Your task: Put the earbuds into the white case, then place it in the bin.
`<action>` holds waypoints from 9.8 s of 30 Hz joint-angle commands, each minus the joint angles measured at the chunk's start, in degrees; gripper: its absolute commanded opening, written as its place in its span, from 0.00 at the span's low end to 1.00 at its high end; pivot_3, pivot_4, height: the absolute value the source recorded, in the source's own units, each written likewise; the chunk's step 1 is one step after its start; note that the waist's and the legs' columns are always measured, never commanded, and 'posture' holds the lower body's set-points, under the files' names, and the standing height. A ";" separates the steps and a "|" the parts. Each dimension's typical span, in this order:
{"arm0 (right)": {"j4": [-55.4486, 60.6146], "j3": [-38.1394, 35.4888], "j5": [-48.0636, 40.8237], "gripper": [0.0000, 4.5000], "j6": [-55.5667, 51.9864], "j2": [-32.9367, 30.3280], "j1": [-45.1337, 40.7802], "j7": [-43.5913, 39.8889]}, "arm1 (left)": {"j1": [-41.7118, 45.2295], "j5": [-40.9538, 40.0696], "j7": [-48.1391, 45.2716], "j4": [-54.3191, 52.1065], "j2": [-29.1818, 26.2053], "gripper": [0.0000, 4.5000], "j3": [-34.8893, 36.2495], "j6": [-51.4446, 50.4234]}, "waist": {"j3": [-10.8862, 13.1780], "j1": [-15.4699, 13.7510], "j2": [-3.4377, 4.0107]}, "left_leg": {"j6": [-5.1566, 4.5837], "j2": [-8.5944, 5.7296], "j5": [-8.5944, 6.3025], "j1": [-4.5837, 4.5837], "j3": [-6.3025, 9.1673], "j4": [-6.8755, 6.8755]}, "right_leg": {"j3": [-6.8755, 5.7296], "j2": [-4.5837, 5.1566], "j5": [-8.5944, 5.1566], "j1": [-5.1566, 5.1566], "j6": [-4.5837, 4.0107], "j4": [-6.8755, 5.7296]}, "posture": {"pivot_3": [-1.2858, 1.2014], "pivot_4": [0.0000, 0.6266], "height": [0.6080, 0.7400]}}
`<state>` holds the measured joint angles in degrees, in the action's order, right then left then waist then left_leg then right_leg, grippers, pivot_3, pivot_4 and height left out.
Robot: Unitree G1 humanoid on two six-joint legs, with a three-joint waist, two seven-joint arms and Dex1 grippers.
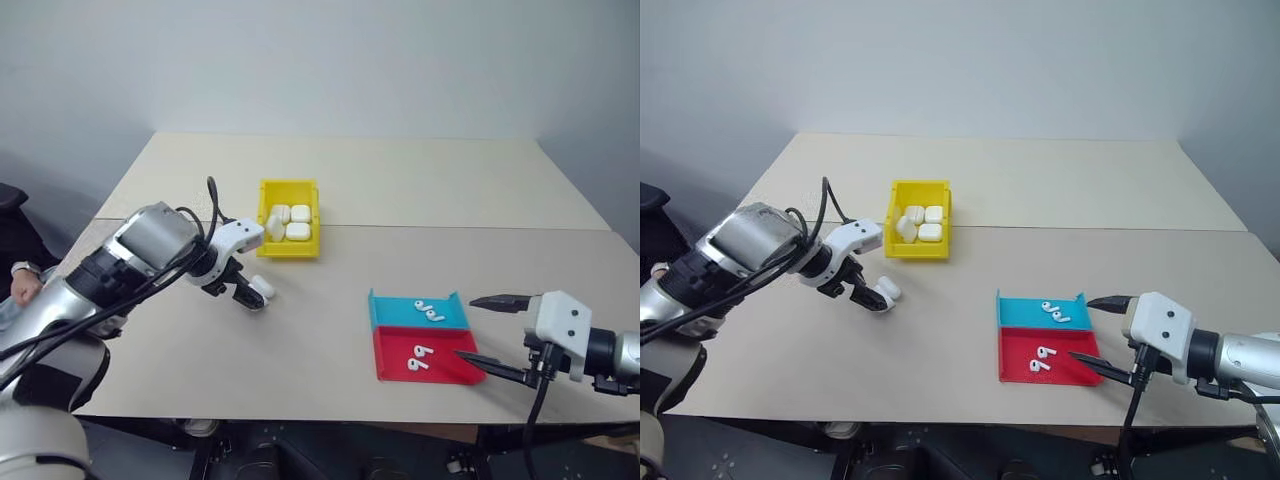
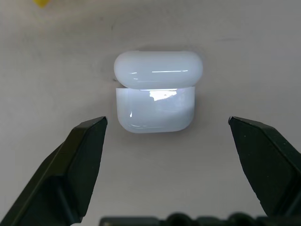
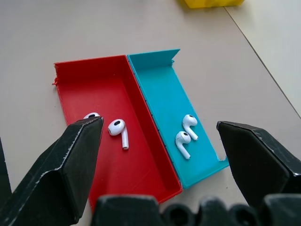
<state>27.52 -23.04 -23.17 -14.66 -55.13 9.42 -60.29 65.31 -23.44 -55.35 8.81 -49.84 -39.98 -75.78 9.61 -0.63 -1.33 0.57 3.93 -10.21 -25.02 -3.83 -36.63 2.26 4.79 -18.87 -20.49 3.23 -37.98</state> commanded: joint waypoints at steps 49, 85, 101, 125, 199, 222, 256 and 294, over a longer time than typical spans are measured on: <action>1.09 2.53 4.57 1.00 -2.79 -0.41 -1.65 2.23 | -1.97 15.40 -10.19 5.10 4.96 1.00 -0.66 7.27 | 0.00 0.02 0.00 | -0.04 0.00 -0.02 -0.06 0.06 -0.12 | -0.04 0.00 0.00 0.00 0.01 -0.04 | 0.52 0.24 1.00; 0.18 4.06 5.91 1.00 -3.17 -0.11 -3.09 3.04 | -6.57 1.16 -16.99 -14.01 0.00 0.53 18.21 1.28 | -0.01 -0.21 0.02 | -0.07 0.02 0.00 -0.10 0.18 -0.29 | -0.20 0.00 0.00 0.10 0.02 -0.11 | 0.52 0.24 1.00; 1.80 4.76 6.12 1.00 -4.25 0.37 -2.65 5.11 | -5.05 10.33 15.21 -6.81 22.45 0.53 15.03 -5.25 | -0.01 0.41 0.02 | -0.09 -0.02 0.00 -0.12 0.22 -0.29 | -0.15 -0.01 0.00 0.09 0.03 -0.11 | 0.52 0.24 1.00; -0.07 7.50 7.98 1.00 -3.67 -0.41 -4.47 5.18 | -9.16 5.25 8.61 -21.06 1.45 0.53 4.95 -7.19 | -0.02 0.36 0.03 | -0.07 -0.01 0.01 -0.11 0.20 -0.27 | -0.15 -0.01 0.00 0.08 0.03 -0.10 | 0.52 0.24 1.00; -0.11 10.96 13.05 1.00 -3.94 0.29 -4.06 7.63 | -9.46 19.91 -4.27 2.01 -1.24 0.53 8.19 13.07 | -0.01 -0.23 0.00 | -0.09 0.02 0.02 -0.22 0.15 -0.25 | -0.15 -0.03 0.00 -0.10 0.01 -0.13 | 0.52 0.24 1.00; 0.01 11.18 15.10 1.00 -2.62 -0.37 -2.43 7.81 | -8.37 17.75 -14.80 6.28 -4.11 0.53 12.34 17.94 | -0.01 0.99 0.00 | -0.08 0.03 0.02 -0.24 0.15 -0.22 | -0.16 -0.03 0.00 -0.15 0.01 -0.14 | 0.52 0.24 1.00; 1.74 13.95 18.34 1.00 -3.59 1.56 -2.28 10.43 | -1.05 15.89 -15.76 -2.94 -0.01 1.00 2.13 2.39 | -0.01 0.21 0.01 | -0.09 0.02 0.02 -0.23 0.18 -0.26 | -0.16 -0.03 0.00 -0.10 0.02 -0.15 | 0.52 0.24 1.00; 2.23 14.34 19.99 1.00 -4.27 1.85 -1.37 11.04 | -4.06 18.48 -14.19 1.67 4.55 1.00 -1.27 11.72 | -0.01 0.03 0.01 | -0.08 0.02 0.03 -0.23 0.19 -0.26 | -0.17 -0.03 0.00 -0.10 0.02 -0.15 | 0.52 0.24 1.00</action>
<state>28.71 -7.76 -3.21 -18.88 -52.94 8.37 -49.53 61.08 -6.00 -69.44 10.82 -45.11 -41.76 -64.73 9.60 -0.60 -1.33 0.49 3.95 -10.18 -25.25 -3.65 -36.89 2.09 4.75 -18.87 -20.58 3.25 -38.12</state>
